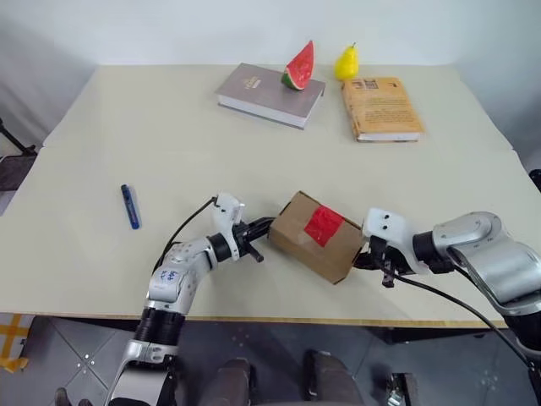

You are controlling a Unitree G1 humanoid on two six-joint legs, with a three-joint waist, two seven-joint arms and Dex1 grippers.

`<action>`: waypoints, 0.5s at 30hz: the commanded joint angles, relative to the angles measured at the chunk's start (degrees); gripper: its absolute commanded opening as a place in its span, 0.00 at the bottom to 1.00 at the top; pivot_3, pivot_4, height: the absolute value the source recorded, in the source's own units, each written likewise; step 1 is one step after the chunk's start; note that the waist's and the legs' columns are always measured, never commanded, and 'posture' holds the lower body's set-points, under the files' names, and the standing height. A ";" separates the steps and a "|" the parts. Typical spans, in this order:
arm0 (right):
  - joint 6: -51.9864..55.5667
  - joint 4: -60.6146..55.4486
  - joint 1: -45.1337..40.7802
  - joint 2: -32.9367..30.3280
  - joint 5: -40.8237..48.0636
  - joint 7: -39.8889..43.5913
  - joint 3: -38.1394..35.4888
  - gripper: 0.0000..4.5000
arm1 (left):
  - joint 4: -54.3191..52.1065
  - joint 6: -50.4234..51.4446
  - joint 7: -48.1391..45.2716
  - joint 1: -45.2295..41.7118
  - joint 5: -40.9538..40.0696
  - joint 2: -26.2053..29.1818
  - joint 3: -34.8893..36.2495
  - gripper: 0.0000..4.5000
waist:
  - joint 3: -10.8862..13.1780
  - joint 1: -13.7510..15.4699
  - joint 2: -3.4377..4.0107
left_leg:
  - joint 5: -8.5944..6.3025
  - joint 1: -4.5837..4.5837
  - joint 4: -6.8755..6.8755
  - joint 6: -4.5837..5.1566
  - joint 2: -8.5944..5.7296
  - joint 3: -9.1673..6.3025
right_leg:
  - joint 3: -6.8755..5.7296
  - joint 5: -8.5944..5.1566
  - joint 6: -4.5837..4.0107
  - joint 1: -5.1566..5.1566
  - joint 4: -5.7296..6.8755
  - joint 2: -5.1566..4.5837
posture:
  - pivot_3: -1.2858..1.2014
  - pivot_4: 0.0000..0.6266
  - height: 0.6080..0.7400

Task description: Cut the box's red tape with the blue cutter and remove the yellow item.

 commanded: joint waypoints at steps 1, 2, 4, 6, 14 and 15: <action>1.99 -5.58 -0.30 0.43 3.37 -2.10 -2.83 0.00 | 3.01 -2.32 -4.30 -2.34 1.05 -2.01 -3.55 0.01 | 0.00 -0.06 -0.01 | 0.00 0.00 0.00 0.00 0.01 0.01 | 0.00 0.00 0.00 -0.01 0.01 0.01 | 0.52 0.24 1.00; 2.33 -5.79 0.09 0.46 3.64 -2.68 -3.00 0.00 | 3.86 -2.74 -4.75 -2.85 1.33 -2.05 -3.38 0.01 | 0.01 -0.04 -0.01 | 0.00 0.00 0.00 0.00 0.01 0.02 | 0.00 0.00 0.00 -0.03 -0.01 0.01 | 0.52 0.24 1.00; 2.46 -5.73 0.58 0.46 3.88 -3.79 -3.08 0.00 | 5.03 -3.27 -5.40 -3.41 1.73 -2.06 -2.96 0.01 | 0.01 0.01 -0.02 | 0.00 0.00 0.02 0.00 0.01 0.02 | -0.01 0.00 0.00 -0.03 -0.01 0.01 | 0.52 0.24 1.00; 2.16 -5.96 1.63 -0.56 3.47 -4.99 -3.06 0.00 | 5.84 -3.74 -5.91 -3.33 2.23 -1.10 -2.10 0.01 | 0.01 0.08 -0.02 | 0.00 0.00 0.02 0.00 -0.01 0.01 | 0.00 0.00 0.00 -0.03 0.00 0.00 | 0.52 0.24 1.00; -0.52 -0.19 13.19 -1.22 6.48 -8.63 -16.29 0.00 | 4.60 -3.72 -6.56 -1.40 1.76 4.86 3.21 0.01 | 0.00 0.17 -0.05 | 0.00 -0.02 0.03 0.01 0.00 0.00 | -0.01 0.03 0.04 -0.01 0.06 -0.01 | 0.52 0.24 1.00; -3.31 2.18 15.39 -1.58 5.80 -8.92 -18.01 0.00 | 3.97 -3.47 -6.47 -1.00 1.43 5.83 4.12 0.01 | -0.01 0.15 -0.07 | -0.01 -0.02 0.02 0.02 0.01 -0.01 | -0.02 0.03 0.04 0.00 0.06 0.00 | 0.52 0.24 1.00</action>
